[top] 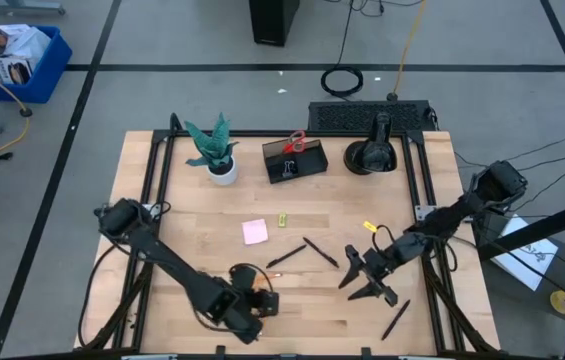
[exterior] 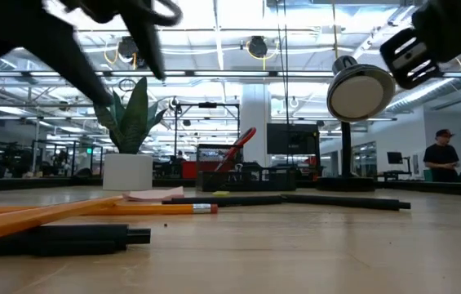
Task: Pick and place office supplies into organizer
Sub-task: Put the yellow pencil into the black mesh desk organizer
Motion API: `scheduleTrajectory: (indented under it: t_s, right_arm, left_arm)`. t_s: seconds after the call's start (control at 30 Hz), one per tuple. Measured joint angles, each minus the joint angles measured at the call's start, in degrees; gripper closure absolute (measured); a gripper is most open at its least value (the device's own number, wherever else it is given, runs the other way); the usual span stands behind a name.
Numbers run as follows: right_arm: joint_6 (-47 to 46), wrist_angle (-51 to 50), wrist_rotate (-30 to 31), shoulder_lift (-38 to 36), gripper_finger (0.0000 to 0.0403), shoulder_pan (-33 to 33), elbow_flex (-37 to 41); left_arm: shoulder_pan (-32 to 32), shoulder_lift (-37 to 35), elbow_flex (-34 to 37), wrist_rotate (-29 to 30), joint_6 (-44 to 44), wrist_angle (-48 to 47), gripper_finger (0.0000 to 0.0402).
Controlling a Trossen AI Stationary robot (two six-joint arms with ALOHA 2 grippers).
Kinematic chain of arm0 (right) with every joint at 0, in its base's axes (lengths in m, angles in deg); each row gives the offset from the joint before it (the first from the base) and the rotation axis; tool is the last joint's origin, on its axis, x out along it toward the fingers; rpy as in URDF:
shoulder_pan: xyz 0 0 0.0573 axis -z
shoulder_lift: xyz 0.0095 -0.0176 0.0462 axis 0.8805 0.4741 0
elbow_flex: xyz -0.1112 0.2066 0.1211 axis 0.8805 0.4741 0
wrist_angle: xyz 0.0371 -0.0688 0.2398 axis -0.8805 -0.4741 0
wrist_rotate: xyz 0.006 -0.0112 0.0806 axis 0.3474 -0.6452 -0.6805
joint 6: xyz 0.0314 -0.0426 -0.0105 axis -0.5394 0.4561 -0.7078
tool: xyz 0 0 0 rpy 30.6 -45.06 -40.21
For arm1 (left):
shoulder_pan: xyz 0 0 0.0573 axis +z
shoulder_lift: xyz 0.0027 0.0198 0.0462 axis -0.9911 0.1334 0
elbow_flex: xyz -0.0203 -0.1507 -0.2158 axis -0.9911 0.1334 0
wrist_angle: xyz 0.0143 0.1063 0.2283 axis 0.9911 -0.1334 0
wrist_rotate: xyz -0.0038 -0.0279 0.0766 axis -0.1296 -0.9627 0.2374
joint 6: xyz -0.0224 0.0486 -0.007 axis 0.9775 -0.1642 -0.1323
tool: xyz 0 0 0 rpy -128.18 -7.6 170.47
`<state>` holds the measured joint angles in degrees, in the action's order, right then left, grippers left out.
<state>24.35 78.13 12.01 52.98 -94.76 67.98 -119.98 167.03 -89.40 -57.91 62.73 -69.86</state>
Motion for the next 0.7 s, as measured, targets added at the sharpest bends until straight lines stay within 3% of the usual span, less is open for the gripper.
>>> scheduleTrajectory:
  t_s: [0.13,0.33,0.7]
  right_arm:
    - [0.0,0.4,0.1,0.0,0.0238,-2.6,0.0]
    - [0.5,0.5,3.3,0.0,0.0238,-5.6,0.0]
    - [0.5,0.4,4.7,0.0,0.0238,-6.5,0.0]
  left_arm:
    - [-0.2,1.7,-2.0,1.7,1.8,-4.7,0.0225]
    - [-0.7,1.5,-2.1,-0.5,6.5,-8.1,0.0225]
    - [-0.7,1.5,0.9,-0.8,6.9,-4.3,0.0225]
